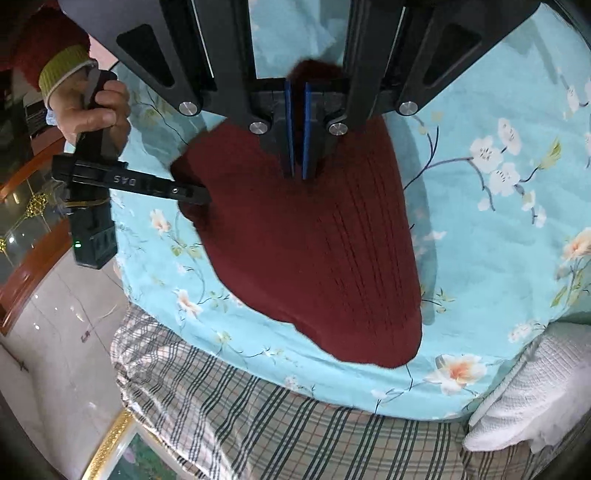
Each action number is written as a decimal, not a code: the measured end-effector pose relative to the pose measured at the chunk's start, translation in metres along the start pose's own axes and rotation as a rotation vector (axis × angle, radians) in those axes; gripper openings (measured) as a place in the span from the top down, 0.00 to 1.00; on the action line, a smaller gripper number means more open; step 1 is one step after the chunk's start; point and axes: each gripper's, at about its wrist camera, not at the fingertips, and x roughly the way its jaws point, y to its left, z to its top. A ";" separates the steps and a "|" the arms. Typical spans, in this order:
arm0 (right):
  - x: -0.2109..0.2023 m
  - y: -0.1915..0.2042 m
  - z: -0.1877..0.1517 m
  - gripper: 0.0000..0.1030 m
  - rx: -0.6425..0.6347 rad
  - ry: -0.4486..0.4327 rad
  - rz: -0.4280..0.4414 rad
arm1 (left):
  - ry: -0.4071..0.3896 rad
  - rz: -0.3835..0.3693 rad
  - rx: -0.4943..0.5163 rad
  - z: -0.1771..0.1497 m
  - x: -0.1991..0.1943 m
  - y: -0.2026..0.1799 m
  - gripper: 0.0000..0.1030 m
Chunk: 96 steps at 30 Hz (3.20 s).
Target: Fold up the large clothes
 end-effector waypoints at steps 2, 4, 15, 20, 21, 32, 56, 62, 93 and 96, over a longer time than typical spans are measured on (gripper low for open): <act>-0.003 0.000 -0.005 1.00 -0.004 0.013 -0.005 | -0.004 -0.048 0.025 -0.007 -0.014 -0.009 0.96; -0.007 0.002 -0.011 0.99 0.003 0.008 -0.005 | -0.003 -0.081 0.055 -0.013 -0.021 -0.018 0.95; -0.007 -0.006 -0.018 0.98 0.044 0.012 -0.002 | 0.143 0.011 0.012 -0.026 0.024 0.002 0.99; -0.015 0.001 -0.019 0.98 0.037 -0.004 -0.002 | 0.156 0.042 0.027 -0.027 0.027 -0.004 0.99; -0.019 0.006 -0.019 0.98 0.029 -0.018 0.005 | 0.161 0.041 0.023 -0.028 0.029 -0.004 0.99; -0.038 0.012 -0.006 0.97 0.007 -0.100 -0.024 | 0.121 0.020 0.020 -0.026 -0.001 -0.016 0.86; -0.019 0.009 0.040 0.84 0.015 -0.150 -0.125 | 0.092 0.146 -0.121 0.003 0.031 0.020 0.49; -0.011 0.046 0.035 0.84 -0.142 -0.090 -0.069 | 0.098 0.164 -0.110 0.001 0.031 0.020 0.49; -0.065 0.034 -0.073 0.34 -0.141 -0.040 -0.095 | 0.125 0.321 -0.038 -0.079 -0.017 -0.008 0.21; -0.067 0.034 -0.089 0.28 -0.178 -0.025 -0.126 | 0.133 0.336 -0.015 -0.089 -0.022 -0.013 0.21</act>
